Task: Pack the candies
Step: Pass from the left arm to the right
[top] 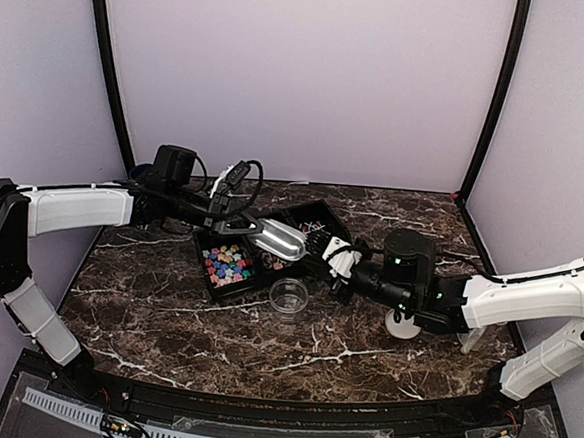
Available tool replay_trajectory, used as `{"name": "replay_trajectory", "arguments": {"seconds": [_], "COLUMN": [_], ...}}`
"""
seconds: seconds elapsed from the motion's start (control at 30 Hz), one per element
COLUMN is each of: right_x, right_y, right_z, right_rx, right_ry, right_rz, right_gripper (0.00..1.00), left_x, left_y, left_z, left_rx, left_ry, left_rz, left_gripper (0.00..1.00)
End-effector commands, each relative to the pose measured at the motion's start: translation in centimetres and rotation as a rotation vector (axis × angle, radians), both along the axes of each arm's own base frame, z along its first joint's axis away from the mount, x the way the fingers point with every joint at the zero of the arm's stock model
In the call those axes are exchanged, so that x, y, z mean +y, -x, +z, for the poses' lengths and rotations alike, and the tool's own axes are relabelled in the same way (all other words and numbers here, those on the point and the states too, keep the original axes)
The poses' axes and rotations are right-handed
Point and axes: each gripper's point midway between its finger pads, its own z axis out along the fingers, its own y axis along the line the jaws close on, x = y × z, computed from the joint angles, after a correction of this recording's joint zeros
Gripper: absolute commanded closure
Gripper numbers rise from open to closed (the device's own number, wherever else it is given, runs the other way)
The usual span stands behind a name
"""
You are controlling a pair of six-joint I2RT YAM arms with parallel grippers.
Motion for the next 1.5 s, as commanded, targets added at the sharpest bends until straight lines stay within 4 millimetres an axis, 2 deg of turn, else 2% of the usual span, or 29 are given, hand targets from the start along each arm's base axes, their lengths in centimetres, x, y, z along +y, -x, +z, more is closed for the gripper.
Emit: {"name": "replay_trajectory", "arguments": {"seconds": [0.0,0.3,0.57,0.73,1.13,1.37,1.47], "right_x": [-0.5,-0.2,0.2,0.3,0.3,0.6,0.5], "right_y": [-0.2,0.1,0.0,-0.2,-1.1,-1.7,-1.8], "right_z": [2.3,2.6,2.2,2.2,1.4,0.7,1.0], "right_rx": [-0.039,-0.033,-0.026,-0.023,-0.012,0.0,-0.008], "right_ry": [-0.071,-0.065,-0.044,-0.039,-0.002,0.025,0.015], "right_rz": [-0.02,0.002,0.008,0.001,-0.046,-0.072,-0.08], "right_gripper": [0.75,0.76,0.89,1.0,1.0,0.85,0.83], "left_x": [-0.3,-0.2,-0.3,-0.3,-0.3,-0.3,-0.3], "left_y": [0.7,0.3,0.3,0.3,0.5,0.5,0.5], "left_z": [0.2,-0.6,-0.8,-0.7,-0.2,0.0,-0.1], "left_rx": [-0.015,-0.006,-0.002,-0.004,-0.012,-0.017,-0.014], "left_ry": [0.011,-0.022,-0.028,-0.024,-0.009,-0.006,-0.006], "left_rz": [-0.031,-0.015,-0.013,-0.015,-0.021,-0.022,-0.021], "left_gripper": [1.0,1.0,1.0,1.0,1.0,1.0,1.0]}}
